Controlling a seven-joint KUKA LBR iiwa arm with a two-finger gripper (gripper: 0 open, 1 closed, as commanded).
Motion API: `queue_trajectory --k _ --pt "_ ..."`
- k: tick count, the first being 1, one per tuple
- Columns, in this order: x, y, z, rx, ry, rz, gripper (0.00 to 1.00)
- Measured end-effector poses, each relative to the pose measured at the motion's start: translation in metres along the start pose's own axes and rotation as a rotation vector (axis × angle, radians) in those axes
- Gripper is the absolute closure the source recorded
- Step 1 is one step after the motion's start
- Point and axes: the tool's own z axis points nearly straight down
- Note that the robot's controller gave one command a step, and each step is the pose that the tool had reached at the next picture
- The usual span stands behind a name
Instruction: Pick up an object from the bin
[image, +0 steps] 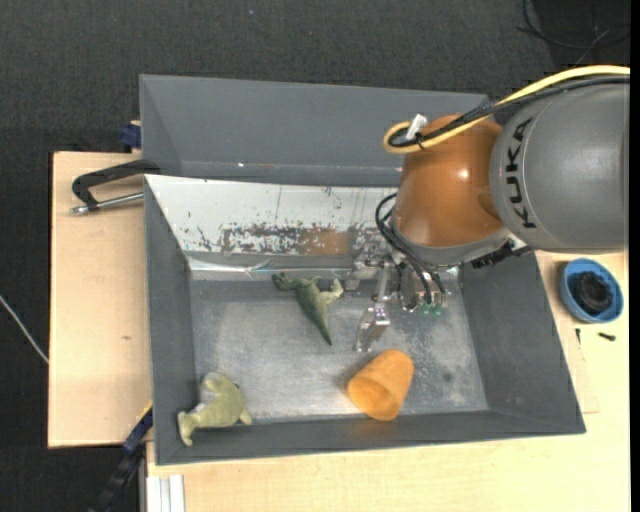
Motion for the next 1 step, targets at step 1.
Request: queue_trajectory --k 1 --pt "-0.0242 0.0365 0.0382 -0.002 -0.018 -0.159 0.00"
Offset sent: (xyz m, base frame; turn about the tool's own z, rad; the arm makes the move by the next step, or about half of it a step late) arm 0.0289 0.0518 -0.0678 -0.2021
